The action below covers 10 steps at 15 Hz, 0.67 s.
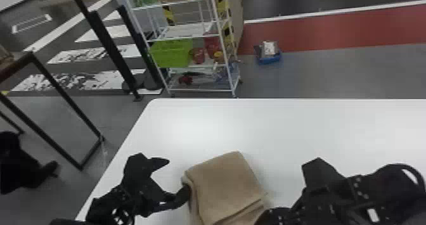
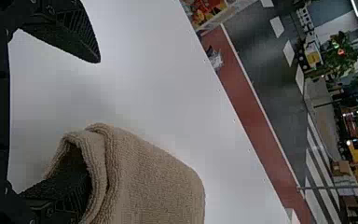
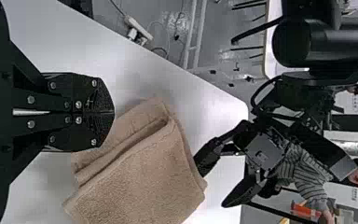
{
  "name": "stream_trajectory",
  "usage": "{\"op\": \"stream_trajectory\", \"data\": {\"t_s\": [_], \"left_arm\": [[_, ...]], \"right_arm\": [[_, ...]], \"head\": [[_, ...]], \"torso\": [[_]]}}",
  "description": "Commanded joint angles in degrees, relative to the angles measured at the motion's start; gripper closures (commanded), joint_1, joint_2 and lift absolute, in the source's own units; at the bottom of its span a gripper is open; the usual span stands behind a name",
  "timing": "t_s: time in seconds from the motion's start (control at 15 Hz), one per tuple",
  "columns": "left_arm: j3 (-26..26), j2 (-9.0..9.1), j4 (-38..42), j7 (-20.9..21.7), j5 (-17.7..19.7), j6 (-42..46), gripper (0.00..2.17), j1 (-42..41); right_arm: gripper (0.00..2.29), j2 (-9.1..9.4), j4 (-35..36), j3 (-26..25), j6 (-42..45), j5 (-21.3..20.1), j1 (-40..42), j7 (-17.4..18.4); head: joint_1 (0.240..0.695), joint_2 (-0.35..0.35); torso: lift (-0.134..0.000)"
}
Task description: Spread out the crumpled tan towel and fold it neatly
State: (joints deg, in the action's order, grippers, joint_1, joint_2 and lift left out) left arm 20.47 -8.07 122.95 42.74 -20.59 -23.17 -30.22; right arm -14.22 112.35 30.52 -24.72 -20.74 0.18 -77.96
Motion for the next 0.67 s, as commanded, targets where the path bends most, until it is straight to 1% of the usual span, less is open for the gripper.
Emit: {"op": "stream_trajectory", "data": {"t_s": [0.0,0.07,0.13,0.2,0.27,0.33,0.4,0.47,0.53,0.6], "left_arm": [[0.4,-0.10,0.3,2.4,-1.2,0.0,0.13,0.2],[1.1,-0.10,0.5,4.9,-1.2,0.0,0.13,0.2],[1.9,-0.10,0.7,7.4,-1.4,0.0,0.12,0.2],[2.3,-0.10,1.1,10.3,-2.1,0.0,0.12,0.5],[2.5,-0.10,1.6,12.1,-4.2,0.4,0.12,0.7],[2.3,-0.19,1.9,12.5,-6.5,0.7,0.12,0.7],[1.8,-0.10,2.1,12.4,-10.1,0.7,0.12,0.7],[1.2,-0.10,2.2,11.5,-12.6,0.5,0.12,0.7],[1.3,0.07,2.3,9.8,-12.8,0.4,0.12,0.7],[1.6,0.25,2.4,7.2,-12.3,-0.2,0.12,0.7]], "right_arm": [[2.03,3.76,-2.7,-1.0,2.8,2.0,0.3,-0.4],[2.03,4.73,-2.8,-1.7,3.0,2.9,0.3,-0.4],[2.03,5.61,-2.8,-2.1,3.0,2.9,0.3,0.4],[2.03,6.31,-3.7,-2.5,3.0,2.9,0.2,3.7],[2.03,6.66,-4.8,-2.6,3.0,2.3,0.2,6.9],[2.03,7.36,-5.8,-2.5,3.0,0.8,0.1,9.0],[2.03,7.89,-7.0,-2.5,3.0,-0.5,-0.3,10.9],[2.03,8.24,-7.9,-2.4,2.8,-1.3,-0.8,12.9],[2.03,8.77,-8.9,-2.3,2.8,-2.0,-1.5,14.2],[2.03,9.56,-10.3,-1.7,2.6,-2.7,-2.6,15.6]], "head": [[0.695,0.350],[0.695,0.350],[0.695,0.350],[0.695,0.350],[0.695,0.350],[0.695,0.350],[0.695,0.350],[0.695,0.350],[0.695,0.350],[0.695,0.350]], "torso": [[-0.122],[-0.122],[-0.122],[-0.122],[-0.122],[-0.122],[-0.122],[-0.122],[-0.122],[-0.122]]}}
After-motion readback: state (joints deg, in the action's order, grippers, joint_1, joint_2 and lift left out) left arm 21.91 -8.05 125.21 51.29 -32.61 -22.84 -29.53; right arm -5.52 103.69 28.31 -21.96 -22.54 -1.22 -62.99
